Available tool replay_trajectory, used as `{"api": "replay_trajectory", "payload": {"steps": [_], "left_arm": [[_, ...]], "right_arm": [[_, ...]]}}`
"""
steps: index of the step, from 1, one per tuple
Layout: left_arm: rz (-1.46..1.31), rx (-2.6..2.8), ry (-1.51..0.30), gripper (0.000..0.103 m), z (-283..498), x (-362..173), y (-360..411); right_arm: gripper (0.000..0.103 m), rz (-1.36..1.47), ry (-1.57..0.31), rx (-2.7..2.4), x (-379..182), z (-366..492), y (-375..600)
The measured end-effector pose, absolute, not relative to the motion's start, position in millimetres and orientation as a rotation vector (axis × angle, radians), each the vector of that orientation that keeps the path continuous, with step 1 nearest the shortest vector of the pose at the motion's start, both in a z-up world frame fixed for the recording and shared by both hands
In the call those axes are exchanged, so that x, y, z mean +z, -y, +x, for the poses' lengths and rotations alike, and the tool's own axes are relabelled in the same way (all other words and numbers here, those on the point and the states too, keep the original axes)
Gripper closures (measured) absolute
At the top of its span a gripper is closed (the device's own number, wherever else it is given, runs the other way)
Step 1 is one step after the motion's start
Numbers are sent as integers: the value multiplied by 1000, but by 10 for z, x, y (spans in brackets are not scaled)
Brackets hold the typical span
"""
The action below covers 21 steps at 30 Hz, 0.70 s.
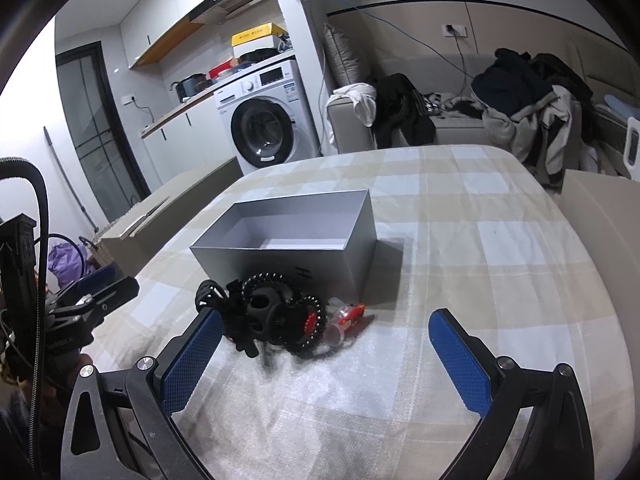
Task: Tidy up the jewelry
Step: 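Move the right tool toward the black jewelry pile beside the silver box, then close the right gripper on the black claw hair clip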
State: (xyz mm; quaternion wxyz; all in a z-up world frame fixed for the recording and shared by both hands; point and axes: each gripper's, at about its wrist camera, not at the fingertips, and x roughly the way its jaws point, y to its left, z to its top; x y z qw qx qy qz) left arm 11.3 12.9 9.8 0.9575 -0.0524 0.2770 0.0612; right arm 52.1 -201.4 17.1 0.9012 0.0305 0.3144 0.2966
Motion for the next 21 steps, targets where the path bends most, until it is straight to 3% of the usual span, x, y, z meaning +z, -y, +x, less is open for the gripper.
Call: {"api": "replay_trajectory", "payload": {"steps": [7,12,21], "left_arm": [[-93,85,-577,1,168,82,-108],[-126,43,-595,1,222,62,-131],[-94,-15,-604,1,275,48,-38]], "right_arm": [[6,33,-695,676,144,562,1884],[22,71,-769,710,50,654,1848],[31,107,-828,716,-50,766,1862]]}}
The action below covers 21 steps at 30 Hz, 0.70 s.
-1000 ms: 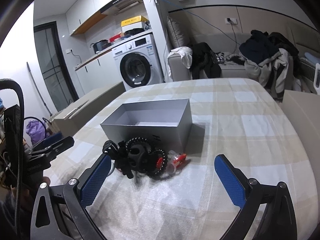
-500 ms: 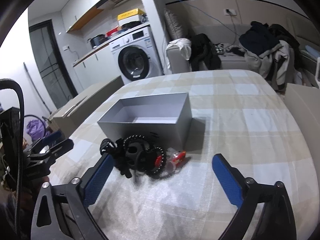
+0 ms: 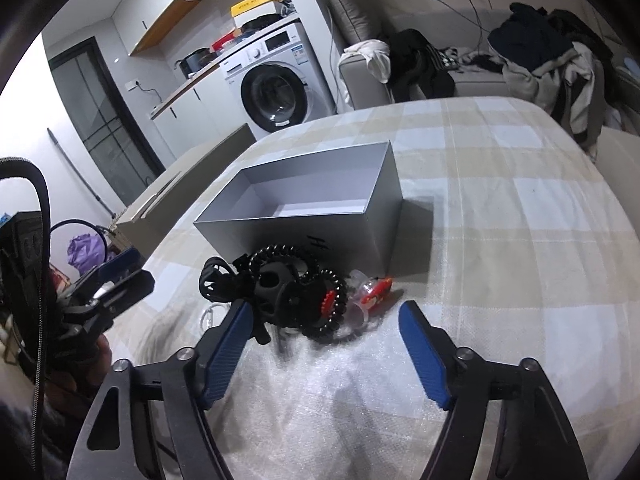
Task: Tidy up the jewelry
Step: 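Close the right gripper on the black claw hair clip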
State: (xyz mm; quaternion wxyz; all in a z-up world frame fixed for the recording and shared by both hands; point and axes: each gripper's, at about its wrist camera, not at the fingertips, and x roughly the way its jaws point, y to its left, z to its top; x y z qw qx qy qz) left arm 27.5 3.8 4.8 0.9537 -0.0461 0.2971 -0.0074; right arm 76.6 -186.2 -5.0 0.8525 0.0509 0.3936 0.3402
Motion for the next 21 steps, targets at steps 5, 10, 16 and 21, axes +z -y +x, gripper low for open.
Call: {"api": "replay_trajectory", "payload": {"steps": [5,10,16,21], "left_arm": [[-65,-37,-634,1,325,-8,27],[-63,-69,-654,1,365,-40,66],[-68,-99,-665,1,418,-55,76],[-62,-123,-678,12,451,-73,97]], "right_arm": [[42,123,-851,776,-64,757,1791],[53,112,-868,813,-73,767,1667],[67,124,-899,820,-128,853,1561],[80,112,-923,789,-178,883,1485]]}}
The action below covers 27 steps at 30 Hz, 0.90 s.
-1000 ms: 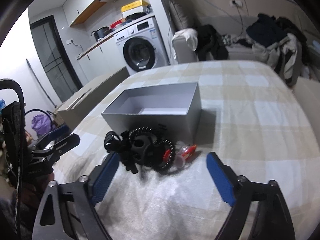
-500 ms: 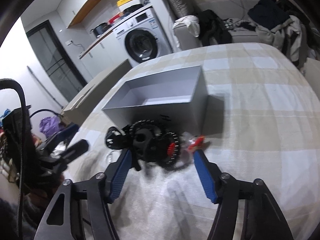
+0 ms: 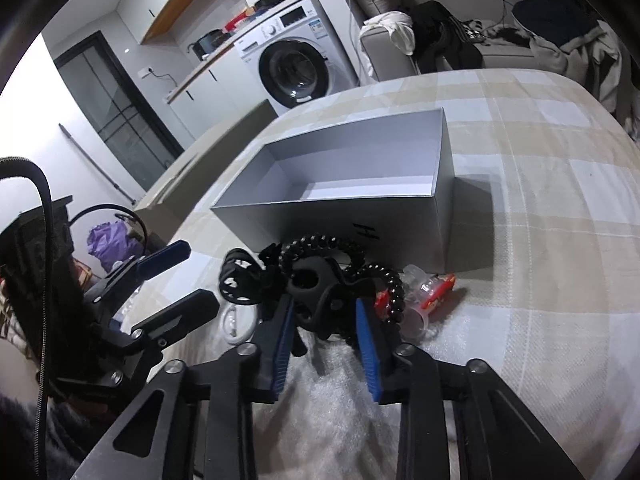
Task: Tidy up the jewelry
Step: 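Close the right gripper on the black claw hair clip, then lift the black claw clip with the right gripper and carry it over the box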
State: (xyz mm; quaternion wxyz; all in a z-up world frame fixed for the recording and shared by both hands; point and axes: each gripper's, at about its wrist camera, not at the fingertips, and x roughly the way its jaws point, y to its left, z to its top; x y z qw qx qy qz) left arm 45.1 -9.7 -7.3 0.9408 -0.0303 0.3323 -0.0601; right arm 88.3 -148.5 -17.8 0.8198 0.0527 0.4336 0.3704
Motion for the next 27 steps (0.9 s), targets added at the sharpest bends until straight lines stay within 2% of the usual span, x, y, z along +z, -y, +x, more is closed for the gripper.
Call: {"api": "replay_trajectory", "payload": {"steps": [2,13,14,15,19,20,21,27], "left_arm": [[-58,-131,-684,16,456,-77,103],[-44,-161,-683,17,507,-80,110],[-41,-173,-689,20,523,-87,117],[-42,-179,-694,29,532,-92,120],[-37,-209,-728,46,599,-121,143],[-37,-217,-734,57,601,-127,147],[-46,-239,-739,62,595,-129,149],[-21,-240,-732,64,508,-114,200]], "right_arm": [[84,117,-928,772,-191,893,1487],[86,136,-875,773,-80,740,1589],[86,133,-868,775,-65,723,1592],[86,131,-865,775,-54,714,1587],[86,119,-851,770,-21,676,1579],[86,120,-850,768,-21,675,1582],[86,124,-849,767,-21,666,1596],[86,133,-832,764,8,651,1643]]}}
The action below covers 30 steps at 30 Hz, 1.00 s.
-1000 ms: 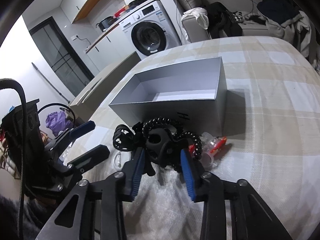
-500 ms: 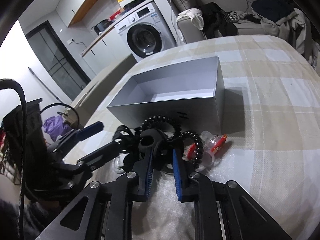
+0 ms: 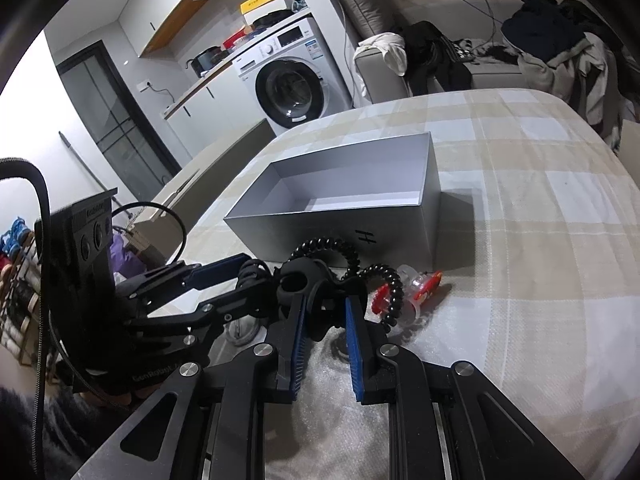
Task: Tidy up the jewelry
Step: 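Lift the black claw clip with the right gripper and carry it over the box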
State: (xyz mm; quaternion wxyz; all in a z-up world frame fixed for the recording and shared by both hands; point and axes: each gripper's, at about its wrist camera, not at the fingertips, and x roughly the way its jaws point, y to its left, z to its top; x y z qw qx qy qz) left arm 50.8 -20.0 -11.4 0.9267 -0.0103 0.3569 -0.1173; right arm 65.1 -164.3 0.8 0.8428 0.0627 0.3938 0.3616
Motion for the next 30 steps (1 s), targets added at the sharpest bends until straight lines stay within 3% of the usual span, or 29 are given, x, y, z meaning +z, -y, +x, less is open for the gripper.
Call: {"api": "replay_trajectory", "payload": {"steps": [30], "left_arm": [[-40,-163,-554,64,379,427,70]], "right_arm": [[85,224,-701,714,392,648,1936]]}}
